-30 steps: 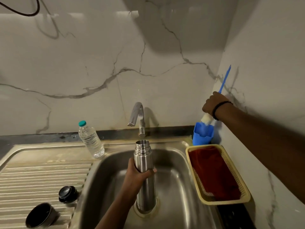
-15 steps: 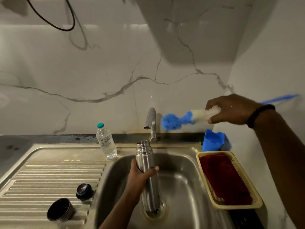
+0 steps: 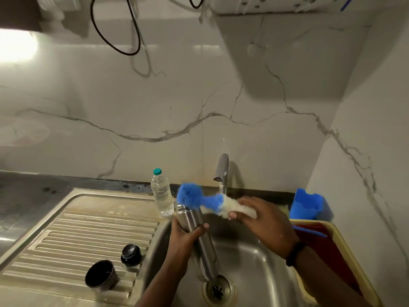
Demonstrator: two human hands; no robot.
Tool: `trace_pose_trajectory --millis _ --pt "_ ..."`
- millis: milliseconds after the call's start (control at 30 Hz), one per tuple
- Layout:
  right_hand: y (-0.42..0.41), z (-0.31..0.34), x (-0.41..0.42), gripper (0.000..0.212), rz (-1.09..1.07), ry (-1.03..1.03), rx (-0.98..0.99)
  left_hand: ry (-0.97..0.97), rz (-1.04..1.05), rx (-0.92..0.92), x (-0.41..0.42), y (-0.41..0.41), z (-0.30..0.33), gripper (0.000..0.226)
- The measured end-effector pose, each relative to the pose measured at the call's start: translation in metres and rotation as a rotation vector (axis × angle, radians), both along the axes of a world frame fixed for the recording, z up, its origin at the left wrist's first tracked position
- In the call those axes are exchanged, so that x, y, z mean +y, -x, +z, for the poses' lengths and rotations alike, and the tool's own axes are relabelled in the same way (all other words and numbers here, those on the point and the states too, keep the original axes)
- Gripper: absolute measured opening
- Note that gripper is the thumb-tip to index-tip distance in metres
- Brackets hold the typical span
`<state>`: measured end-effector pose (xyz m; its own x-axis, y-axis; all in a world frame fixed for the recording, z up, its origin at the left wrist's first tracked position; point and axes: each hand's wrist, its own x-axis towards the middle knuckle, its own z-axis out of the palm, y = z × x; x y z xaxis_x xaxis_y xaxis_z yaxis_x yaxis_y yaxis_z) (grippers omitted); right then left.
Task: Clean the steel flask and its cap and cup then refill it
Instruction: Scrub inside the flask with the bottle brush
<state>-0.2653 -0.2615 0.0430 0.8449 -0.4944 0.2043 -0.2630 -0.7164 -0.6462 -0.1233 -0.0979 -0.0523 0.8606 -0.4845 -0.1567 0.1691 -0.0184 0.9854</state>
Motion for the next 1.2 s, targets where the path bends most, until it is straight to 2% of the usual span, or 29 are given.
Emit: trace_pose_trajectory --millis 100,300,467,567,633,733,767,800,833,867,933,967,1000,1033,1133,1200 --pt "-0.002 0.008 -0.005 0.049 -0.018 0.071 -0.009 -0.038 0.010 -0.087 0.004 -0.001 0.000 0.064" --pt "0.003 0.059 -0.030 0.038 0.154 0.612 0.194 -0.181 -0.038 -0.352 0.013 -0.007 0.000 0.066" --pt "-0.007 0.106 -0.043 0.027 0.250 1.016 0.290 -0.399 -0.071 -0.688 0.010 -0.015 0.007 0.074" --pt "-0.019 0.113 -0.037 0.013 0.291 1.249 0.217 -0.420 -0.058 -0.774 0.003 -0.019 0.013 0.074" --pt "-0.021 0.109 -0.030 0.022 0.288 1.130 0.240 -0.396 -0.036 -0.808 0.002 -0.022 0.016 0.074" --pt "-0.022 0.109 -0.045 0.042 0.262 0.555 0.579 -0.457 -0.078 -1.007 0.006 -0.026 0.012 0.075" --pt "-0.020 0.109 -0.052 0.045 0.273 0.366 0.633 -0.479 -0.095 -1.064 0.008 -0.027 0.011 0.076" --pt "-0.019 0.106 -0.057 0.045 0.284 0.265 0.635 -0.502 -0.100 -1.111 0.009 -0.029 0.012 0.077" --pt "-0.017 0.100 -0.057 0.043 0.277 0.262 0.624 -0.525 -0.098 -1.156 0.008 -0.031 0.013 0.079" --pt "-0.015 0.092 -0.051 0.041 0.255 0.362 0.582 -0.547 -0.103 -1.197 0.007 -0.032 0.015 0.080" --pt "-0.015 0.059 -0.026 0.033 0.257 0.768 0.378 -0.542 -0.145 -1.259 0.001 -0.034 0.022 0.080" --pt "-0.016 0.043 -0.012 0.027 0.290 0.922 0.256 -0.516 -0.171 -1.272 -0.003 -0.036 0.027 0.080" --pt "-0.017 0.035 -0.003 0.024 0.287 0.978 0.185 -0.498 -0.196 -1.277 -0.005 -0.038 0.032 0.079" --pt "-0.018 0.033 -0.003 0.026 0.263 0.945 0.166 -0.492 -0.206 -1.295 -0.006 -0.039 0.037 0.079" --pt "-0.010 0.049 -0.020 0.047 0.206 0.556 0.284 -0.531 -0.198 -1.378 -0.008 -0.042 0.046 0.079" --pt "-0.001 0.055 -0.031 0.052 0.148 0.578 0.286 -0.539 -0.165 -1.386 -0.006 -0.046 0.047 0.080"
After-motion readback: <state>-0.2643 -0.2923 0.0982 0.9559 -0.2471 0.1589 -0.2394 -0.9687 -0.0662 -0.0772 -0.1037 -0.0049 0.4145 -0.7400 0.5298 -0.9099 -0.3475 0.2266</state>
